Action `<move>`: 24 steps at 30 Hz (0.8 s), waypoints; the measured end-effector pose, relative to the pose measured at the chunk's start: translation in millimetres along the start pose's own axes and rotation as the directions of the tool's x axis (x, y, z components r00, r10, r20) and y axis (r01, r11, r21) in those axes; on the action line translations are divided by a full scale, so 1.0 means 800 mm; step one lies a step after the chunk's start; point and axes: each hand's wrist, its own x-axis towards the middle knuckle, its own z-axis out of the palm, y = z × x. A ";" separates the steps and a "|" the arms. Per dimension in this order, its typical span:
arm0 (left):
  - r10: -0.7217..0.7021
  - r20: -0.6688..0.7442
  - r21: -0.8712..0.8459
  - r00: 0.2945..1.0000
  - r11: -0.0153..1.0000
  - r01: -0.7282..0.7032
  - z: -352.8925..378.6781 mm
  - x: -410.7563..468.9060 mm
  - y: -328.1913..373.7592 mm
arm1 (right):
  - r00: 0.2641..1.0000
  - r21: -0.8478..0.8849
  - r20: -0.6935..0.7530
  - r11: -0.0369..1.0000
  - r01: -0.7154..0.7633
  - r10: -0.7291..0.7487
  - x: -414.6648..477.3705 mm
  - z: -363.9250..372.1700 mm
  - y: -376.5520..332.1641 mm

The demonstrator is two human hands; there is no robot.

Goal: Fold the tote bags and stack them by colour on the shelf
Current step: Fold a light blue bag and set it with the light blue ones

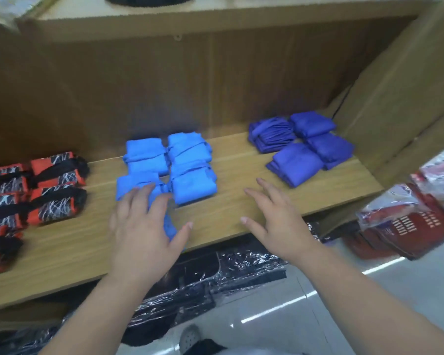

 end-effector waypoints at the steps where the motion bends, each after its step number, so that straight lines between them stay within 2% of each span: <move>1: 0.026 -0.012 -0.004 1.000 1.000 -0.027 0.002 0.006 0.021 | 1.000 0.028 -0.025 1.000 0.000 0.000 -0.015 -0.010 0.018; 4: 0.096 0.007 -0.062 0.995 0.994 -0.095 0.018 0.021 0.091 | 0.992 0.014 -0.126 1.000 -0.013 0.015 -0.060 -0.040 0.073; 7: 0.240 0.043 -0.119 0.970 0.965 -0.233 0.061 0.016 0.207 | 0.968 0.013 -0.227 0.994 -0.105 0.105 -0.136 -0.081 0.166; 9: 0.307 0.092 -0.163 0.947 0.943 -0.290 0.093 0.004 0.293 | 0.957 0.038 -0.236 0.986 -0.165 0.170 -0.193 -0.109 0.236; 11: 0.380 0.148 -0.190 0.913 0.917 -0.351 0.127 -0.009 0.378 | 0.952 0.029 -0.150 0.963 -0.267 0.268 -0.253 -0.136 0.308; 13: 0.474 0.215 -0.216 0.854 0.876 -0.432 0.161 -0.017 0.457 | 0.899 -0.050 -0.024 0.898 -0.438 0.437 -0.310 -0.163 0.373; 15: 0.557 0.302 -0.247 0.774 0.830 -0.501 0.190 -0.022 0.531 | 0.821 -0.091 0.037 0.820 -0.565 0.570 -0.361 -0.190 0.427; 21: 0.689 0.489 -0.348 0.536 0.717 -0.604 0.272 -0.022 0.726 | 0.680 -0.141 0.005 0.674 -0.726 0.733 -0.451 -0.256 0.562; 24: 0.704 0.534 -0.350 0.468 0.688 -0.636 0.327 -0.005 0.811 | 0.614 -0.116 0.018 0.611 -0.783 0.789 -0.464 -0.274 0.632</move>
